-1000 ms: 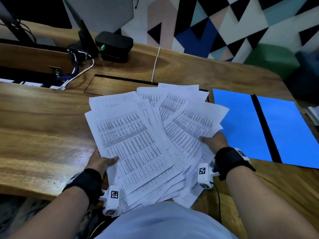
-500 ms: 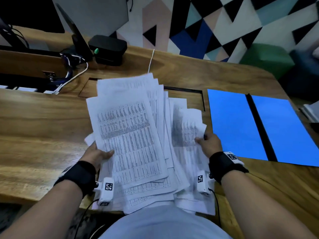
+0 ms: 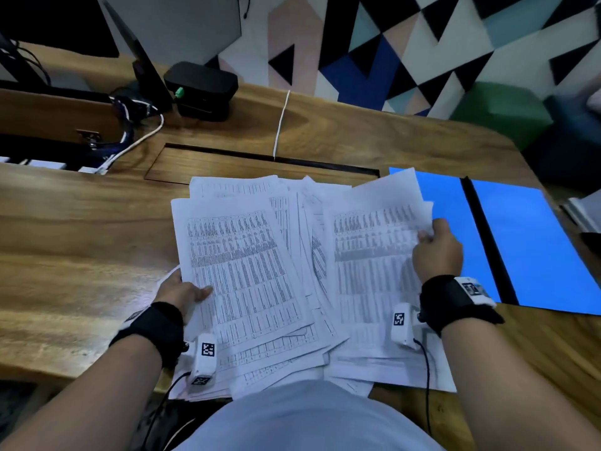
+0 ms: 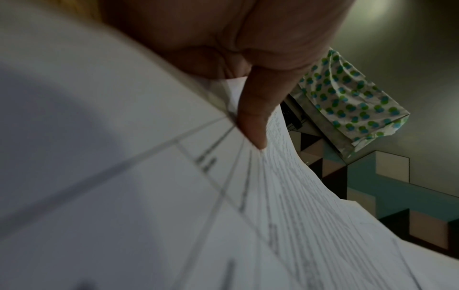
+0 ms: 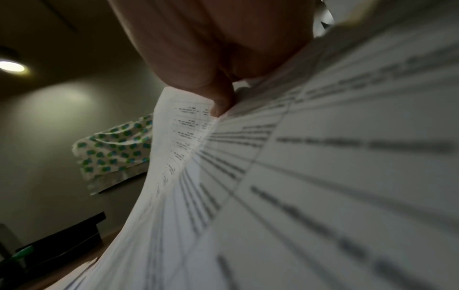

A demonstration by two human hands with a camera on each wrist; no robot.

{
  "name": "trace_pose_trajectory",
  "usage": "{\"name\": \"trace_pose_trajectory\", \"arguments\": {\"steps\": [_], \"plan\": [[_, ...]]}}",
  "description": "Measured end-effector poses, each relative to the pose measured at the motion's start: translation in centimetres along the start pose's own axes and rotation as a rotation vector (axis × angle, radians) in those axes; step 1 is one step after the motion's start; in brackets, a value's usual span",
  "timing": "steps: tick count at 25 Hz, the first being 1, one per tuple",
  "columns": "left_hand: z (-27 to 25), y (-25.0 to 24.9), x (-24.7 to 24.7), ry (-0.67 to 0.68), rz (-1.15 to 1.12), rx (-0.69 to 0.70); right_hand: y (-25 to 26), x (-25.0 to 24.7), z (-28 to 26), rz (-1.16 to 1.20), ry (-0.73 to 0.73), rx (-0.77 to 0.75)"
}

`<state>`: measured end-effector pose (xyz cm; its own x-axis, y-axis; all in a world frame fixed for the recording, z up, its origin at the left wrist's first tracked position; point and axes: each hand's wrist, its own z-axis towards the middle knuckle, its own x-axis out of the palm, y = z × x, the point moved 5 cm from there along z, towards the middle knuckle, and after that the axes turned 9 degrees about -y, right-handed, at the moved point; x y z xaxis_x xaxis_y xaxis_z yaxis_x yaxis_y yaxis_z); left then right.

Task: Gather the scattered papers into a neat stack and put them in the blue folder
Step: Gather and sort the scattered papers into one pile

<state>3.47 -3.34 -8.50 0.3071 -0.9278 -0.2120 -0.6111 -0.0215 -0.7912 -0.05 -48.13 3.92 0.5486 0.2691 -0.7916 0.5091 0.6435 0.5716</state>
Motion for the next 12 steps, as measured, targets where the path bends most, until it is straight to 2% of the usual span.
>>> {"name": "trace_pose_trajectory", "arguments": {"steps": [5,7,12], "plan": [[-1.5,-1.0,0.6,0.009,0.040,0.021,4.5,-7.4,3.6,-0.003,-0.245,-0.221],[-1.7,-1.2,0.6,0.002,0.036,0.030,5.9,-10.4,5.3,0.064,-0.354,-0.272],[-3.1,-1.4,0.8,-0.005,0.007,0.124,6.2,-14.4,9.5,0.434,-0.587,-0.246]]}}
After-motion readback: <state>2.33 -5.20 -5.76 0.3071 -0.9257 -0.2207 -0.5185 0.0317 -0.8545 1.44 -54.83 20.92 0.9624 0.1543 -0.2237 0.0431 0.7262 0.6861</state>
